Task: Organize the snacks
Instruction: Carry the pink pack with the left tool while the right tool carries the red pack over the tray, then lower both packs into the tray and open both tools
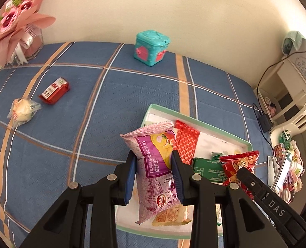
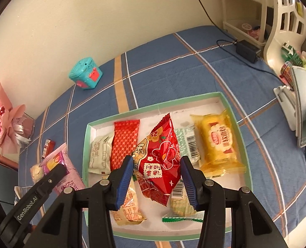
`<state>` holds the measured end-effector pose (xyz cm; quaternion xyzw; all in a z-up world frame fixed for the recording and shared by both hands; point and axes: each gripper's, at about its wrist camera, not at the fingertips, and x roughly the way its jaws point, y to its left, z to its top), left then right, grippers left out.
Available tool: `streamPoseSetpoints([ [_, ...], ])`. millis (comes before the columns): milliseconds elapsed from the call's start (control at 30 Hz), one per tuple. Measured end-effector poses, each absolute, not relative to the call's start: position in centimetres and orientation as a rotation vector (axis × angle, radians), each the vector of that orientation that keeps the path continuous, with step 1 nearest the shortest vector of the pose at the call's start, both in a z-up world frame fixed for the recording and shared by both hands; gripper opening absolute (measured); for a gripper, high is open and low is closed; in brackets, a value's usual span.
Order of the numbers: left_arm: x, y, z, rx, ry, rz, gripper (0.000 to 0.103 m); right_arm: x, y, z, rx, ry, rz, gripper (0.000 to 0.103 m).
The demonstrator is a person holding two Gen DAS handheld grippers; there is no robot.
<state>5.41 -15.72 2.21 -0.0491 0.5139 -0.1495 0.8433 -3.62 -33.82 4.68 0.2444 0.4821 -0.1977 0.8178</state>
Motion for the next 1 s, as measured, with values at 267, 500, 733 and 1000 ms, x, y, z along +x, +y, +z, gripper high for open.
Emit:
streamPoseSetpoints([
  [267, 6.2, -17.3, 2.2, -0.087, 1.070, -0.348, 0.034, -3.6, -35.6, 4.9, 0.542, 1.013, -0.450, 0.050],
  [500, 7.1, -18.3, 1.8, -0.085, 1.066, -0.360, 0.034, -3.5, -37.1, 4.7, 0.557, 1.011, -0.481, 0.050],
  [733, 8.0, -19.9, 1.8, -0.069, 1.048, -0.385, 0.034, -3.2, -38.3, 4.4, 0.566, 1.019, -0.502, 0.050],
  [1000, 8.6, -21.3, 0.6, -0.056, 1.071, -0.400, 0.034, -2.5, -38.2, 3.4, 0.570, 1.045, -0.501, 0.050],
])
